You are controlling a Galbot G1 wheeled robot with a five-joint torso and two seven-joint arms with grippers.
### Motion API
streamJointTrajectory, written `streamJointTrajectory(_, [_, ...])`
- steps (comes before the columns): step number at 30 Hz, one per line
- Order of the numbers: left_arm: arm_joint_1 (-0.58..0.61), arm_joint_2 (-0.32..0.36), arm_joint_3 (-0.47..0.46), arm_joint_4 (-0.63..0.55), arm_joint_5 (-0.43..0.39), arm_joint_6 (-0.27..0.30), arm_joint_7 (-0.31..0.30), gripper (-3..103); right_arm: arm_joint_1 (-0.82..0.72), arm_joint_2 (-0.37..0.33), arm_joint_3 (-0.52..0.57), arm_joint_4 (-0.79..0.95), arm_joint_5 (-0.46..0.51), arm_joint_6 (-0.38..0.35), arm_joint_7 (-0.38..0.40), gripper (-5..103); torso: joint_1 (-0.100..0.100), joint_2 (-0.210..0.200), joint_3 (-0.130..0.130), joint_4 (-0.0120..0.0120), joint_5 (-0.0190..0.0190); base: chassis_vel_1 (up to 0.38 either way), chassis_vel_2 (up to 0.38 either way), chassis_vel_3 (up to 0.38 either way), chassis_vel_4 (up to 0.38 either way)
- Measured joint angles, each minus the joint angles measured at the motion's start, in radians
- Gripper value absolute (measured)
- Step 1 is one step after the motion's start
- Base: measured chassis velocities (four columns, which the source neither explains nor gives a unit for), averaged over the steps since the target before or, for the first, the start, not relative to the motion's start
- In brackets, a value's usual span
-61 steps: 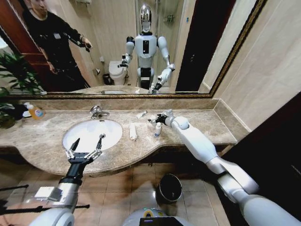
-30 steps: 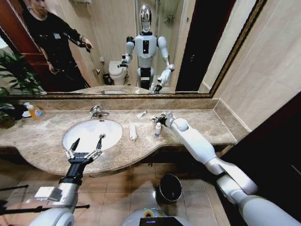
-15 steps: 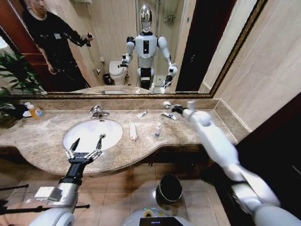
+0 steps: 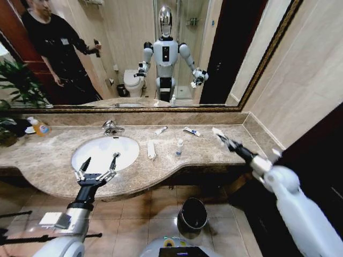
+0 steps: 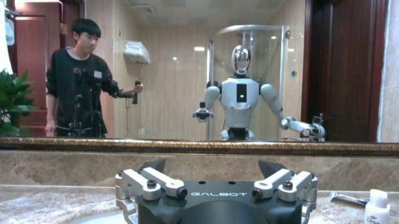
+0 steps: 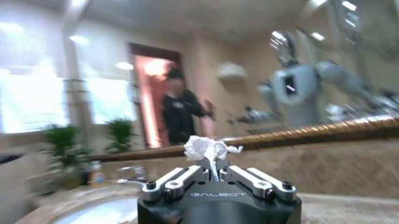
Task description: Pick up the trash from the sink and place it in the trash bin.
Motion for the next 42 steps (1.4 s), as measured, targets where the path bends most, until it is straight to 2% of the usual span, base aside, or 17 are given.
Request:
streamJointTrajectory(2, [0.000, 0.000, 0.000, 0.000, 0.000, 0.000, 0.000, 100, -0.007, 0.015, 0.002, -0.102, -0.014, 0.101, -0.091, 4, 0.000, 0.000, 0.000, 0.0007, -0.0001, 0.000, 0.000, 0.000, 0.000])
streamJointTrajectory(3, [0.000, 0.000, 0.000, 0.000, 0.000, 0.000, 0.000, 100, -0.007, 0.015, 0.002, -0.102, -0.014, 0.101, -0.091, 4, 0.000, 0.000, 0.000, 0.0007, -0.0001, 0.000, 0.000, 0.000, 0.000])
streamJointTrajectory(5, [0.000, 0.000, 0.000, 0.000, 0.000, 0.000, 0.000, 100, -0.014, 0.040, 0.030, -0.212, -0.149, 0.169, -0.182, 4, 0.000, 0.000, 0.000, 0.0002, -0.0001, 0.000, 0.000, 0.000, 0.000])
streamJointTrajectory(7, [0.000, 0.000, 0.000, 0.000, 0.000, 0.000, 0.000, 100, -0.008, 0.076, 0.038, -0.337, -0.298, 0.258, -0.211, 4, 0.000, 0.000, 0.000, -0.0002, -0.0004, 0.000, 0.000, 0.000, 0.000])
streamJointTrajectory(13, [0.000, 0.000, 0.000, 0.000, 0.000, 0.000, 0.000, 100, 0.017, 0.129, -0.032, -0.624, -0.483, 0.453, -0.166, 4, 0.000, 0.000, 0.000, 0.0000, -0.0004, 0.000, 0.000, 0.000, 0.000])
streamJointTrajectory(16, [0.000, 0.000, 0.000, 0.000, 0.000, 0.000, 0.000, 100, 0.034, 0.147, -0.043, -0.694, -0.552, 0.497, -0.149, 4, 0.000, 0.000, 0.000, -0.0001, -0.0005, 0.000, 0.000, 0.000, 0.000])
streamJointTrajectory(17, [0.000, 0.000, 0.000, 0.000, 0.000, 0.000, 0.000, 100, 0.055, 0.177, -0.048, -0.766, -0.676, 0.541, -0.093, 4, 0.000, 0.000, 0.000, 0.0000, 0.0001, 0.000, 0.000, 0.000, 0.000])
streamJointTrajectory(18, [0.000, 0.000, 0.000, 0.000, 0.000, 0.000, 0.000, 100, 0.068, 0.223, -0.053, -0.810, -0.833, 0.558, 0.019, 4, 0.000, 0.000, 0.000, 0.0001, -0.0006, 0.000, 0.000, 0.000, 0.000])
streamJointTrajectory(19, [0.000, 0.000, 0.000, 0.000, 0.000, 0.000, 0.000, 100, 0.078, 0.248, -0.061, -0.836, -0.888, 0.563, 0.081, 4, 0.000, 0.000, 0.000, 0.0000, -0.0003, 0.000, 0.000, 0.000, 0.000])
streamJointTrajectory(20, [0.000, 0.000, 0.000, 0.000, 0.000, 0.000, 0.000, 100, 0.078, 0.248, -0.061, -0.836, -0.888, 0.563, 0.081, 4, 0.000, 0.000, 0.000, 0.0000, -0.0003, 0.000, 0.000, 0.000, 0.000])
streamJointTrajectory(24, [0.000, 0.000, 0.000, 0.000, 0.000, 0.000, 0.000, 100, 0.143, 0.314, -0.081, -0.927, -1.054, 0.571, 0.225, 4, 0.000, 0.000, 0.000, 0.0002, -0.0002, 0.000, 0.000, 0.000, 0.000])
streamJointTrajectory(31, [0.000, 0.000, 0.000, 0.000, 0.000, 0.000, 0.000, 100, 0.184, 0.370, -0.102, -1.001, -1.123, 0.569, 0.329, 3, 0.000, 0.000, 0.000, 0.0003, 0.0001, 0.000, 0.000, 0.000, 0.000])
streamJointTrajectory(34, [0.000, 0.000, 0.000, 0.000, 0.000, 0.000, 0.000, 100, 0.181, 0.374, -0.102, -1.022, -1.174, 0.583, 0.342, 13, 0.000, 0.000, 0.000, 0.0000, -0.0005, 0.000, 0.000, 0.000, 0.000])
streamJointTrajectory(36, [0.000, 0.000, 0.000, 0.000, 0.000, 0.000, 0.000, 100, 0.182, 0.374, -0.102, -1.042, -1.188, 0.600, 0.351, 13, 0.000, 0.000, 0.000, 0.0000, -0.0002, 0.000, 0.000, 0.000, 0.000])
streamJointTrajectory(38, [0.000, 0.000, 0.000, 0.000, 0.000, 0.000, 0.000, 100, 0.185, 0.374, -0.105, -1.063, -1.188, 0.615, 0.379, 30, 0.000, 0.000, 0.000, 0.0000, -0.0001, 0.000, 0.000, 0.000, 0.000])
streamJointTrajectory(40, [0.000, 0.000, 0.000, 0.000, 0.000, 0.000, 0.000, 100, 0.185, 0.373, -0.106, -1.062, -1.182, 0.616, 0.380, 30, 0.000, 0.000, 0.000, 0.0000, -0.0001, 0.000, 0.000, 0.000, 0.000])
streamJointTrajectory(42, [0.000, 0.000, 0.000, 0.000, 0.000, 0.000, 0.000, 100, 0.180, 0.371, -0.107, -1.045, -1.169, 0.611, 0.375, 40, 0.000, 0.000, 0.000, 0.0001, -0.0001, 0.000, 0.000, 0.000, 0.000])
